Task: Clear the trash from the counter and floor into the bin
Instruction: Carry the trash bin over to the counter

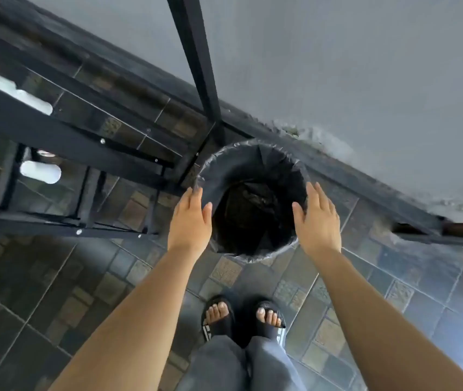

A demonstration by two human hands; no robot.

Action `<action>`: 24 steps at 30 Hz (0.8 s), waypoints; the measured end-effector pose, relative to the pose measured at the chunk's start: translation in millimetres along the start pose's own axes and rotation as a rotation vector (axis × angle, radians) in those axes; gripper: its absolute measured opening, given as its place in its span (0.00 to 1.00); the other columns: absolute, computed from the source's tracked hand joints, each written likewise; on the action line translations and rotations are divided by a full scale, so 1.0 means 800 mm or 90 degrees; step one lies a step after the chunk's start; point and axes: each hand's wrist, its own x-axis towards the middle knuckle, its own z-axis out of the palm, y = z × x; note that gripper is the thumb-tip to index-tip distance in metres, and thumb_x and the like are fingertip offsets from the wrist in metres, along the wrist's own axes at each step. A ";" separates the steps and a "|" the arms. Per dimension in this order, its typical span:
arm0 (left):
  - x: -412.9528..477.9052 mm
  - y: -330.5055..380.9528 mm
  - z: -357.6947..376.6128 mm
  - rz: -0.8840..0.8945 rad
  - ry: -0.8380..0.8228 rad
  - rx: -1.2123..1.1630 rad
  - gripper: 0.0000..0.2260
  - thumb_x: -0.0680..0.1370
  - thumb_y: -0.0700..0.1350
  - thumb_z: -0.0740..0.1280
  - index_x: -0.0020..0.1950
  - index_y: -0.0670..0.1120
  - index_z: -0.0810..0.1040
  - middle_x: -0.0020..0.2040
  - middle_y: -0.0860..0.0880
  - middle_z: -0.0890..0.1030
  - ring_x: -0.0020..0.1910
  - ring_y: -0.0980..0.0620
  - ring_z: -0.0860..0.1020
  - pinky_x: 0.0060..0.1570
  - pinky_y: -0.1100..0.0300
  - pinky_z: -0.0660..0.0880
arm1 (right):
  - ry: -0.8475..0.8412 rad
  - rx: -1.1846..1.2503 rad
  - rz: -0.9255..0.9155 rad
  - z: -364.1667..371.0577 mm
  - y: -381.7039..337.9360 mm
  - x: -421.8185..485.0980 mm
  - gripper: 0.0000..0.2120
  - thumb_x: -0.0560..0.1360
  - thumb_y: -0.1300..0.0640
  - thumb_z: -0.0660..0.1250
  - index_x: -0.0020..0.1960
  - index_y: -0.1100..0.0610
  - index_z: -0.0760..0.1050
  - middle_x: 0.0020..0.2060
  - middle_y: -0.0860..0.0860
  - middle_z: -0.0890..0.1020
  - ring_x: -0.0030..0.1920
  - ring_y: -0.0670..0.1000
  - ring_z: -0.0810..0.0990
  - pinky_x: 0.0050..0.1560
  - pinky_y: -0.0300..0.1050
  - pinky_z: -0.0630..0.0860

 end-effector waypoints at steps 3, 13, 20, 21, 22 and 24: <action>0.028 -0.024 0.030 -0.054 -0.014 -0.008 0.23 0.84 0.55 0.53 0.80 0.54 0.59 0.81 0.47 0.54 0.79 0.46 0.55 0.73 0.50 0.59 | 0.020 -0.016 0.027 0.031 0.017 0.032 0.26 0.83 0.46 0.54 0.79 0.49 0.54 0.79 0.52 0.52 0.77 0.58 0.55 0.75 0.57 0.57; 0.075 -0.048 0.086 -0.114 0.074 -0.251 0.19 0.83 0.54 0.60 0.75 0.62 0.67 0.79 0.48 0.60 0.78 0.50 0.60 0.69 0.59 0.60 | 0.019 0.198 0.058 0.082 0.039 0.069 0.23 0.82 0.48 0.58 0.75 0.38 0.60 0.77 0.52 0.60 0.73 0.53 0.65 0.70 0.53 0.67; 0.059 -0.029 0.084 -0.164 0.116 -0.333 0.17 0.84 0.53 0.58 0.73 0.62 0.71 0.76 0.51 0.66 0.73 0.53 0.67 0.65 0.66 0.60 | 0.050 0.273 0.139 0.065 0.029 0.043 0.22 0.82 0.49 0.59 0.74 0.39 0.63 0.77 0.50 0.61 0.73 0.50 0.65 0.70 0.50 0.65; 0.054 -0.026 0.079 -0.163 0.114 -0.334 0.17 0.84 0.53 0.58 0.73 0.62 0.71 0.76 0.51 0.67 0.73 0.53 0.67 0.66 0.65 0.61 | 0.047 0.269 0.142 0.057 0.028 0.035 0.22 0.82 0.49 0.59 0.75 0.39 0.62 0.77 0.50 0.61 0.73 0.50 0.66 0.70 0.50 0.65; 0.046 -0.020 0.069 -0.162 0.113 -0.336 0.17 0.84 0.53 0.59 0.72 0.62 0.72 0.76 0.51 0.67 0.73 0.53 0.67 0.67 0.63 0.62 | 0.043 0.267 0.142 0.044 0.025 0.026 0.22 0.82 0.49 0.59 0.75 0.38 0.62 0.77 0.50 0.61 0.73 0.50 0.66 0.70 0.49 0.65; 0.022 -0.002 0.042 -0.157 0.114 -0.336 0.17 0.83 0.54 0.59 0.72 0.62 0.72 0.76 0.51 0.67 0.74 0.52 0.66 0.70 0.59 0.61 | 0.043 0.269 0.140 0.012 0.015 0.003 0.22 0.82 0.49 0.59 0.74 0.38 0.62 0.77 0.49 0.61 0.72 0.50 0.67 0.70 0.49 0.65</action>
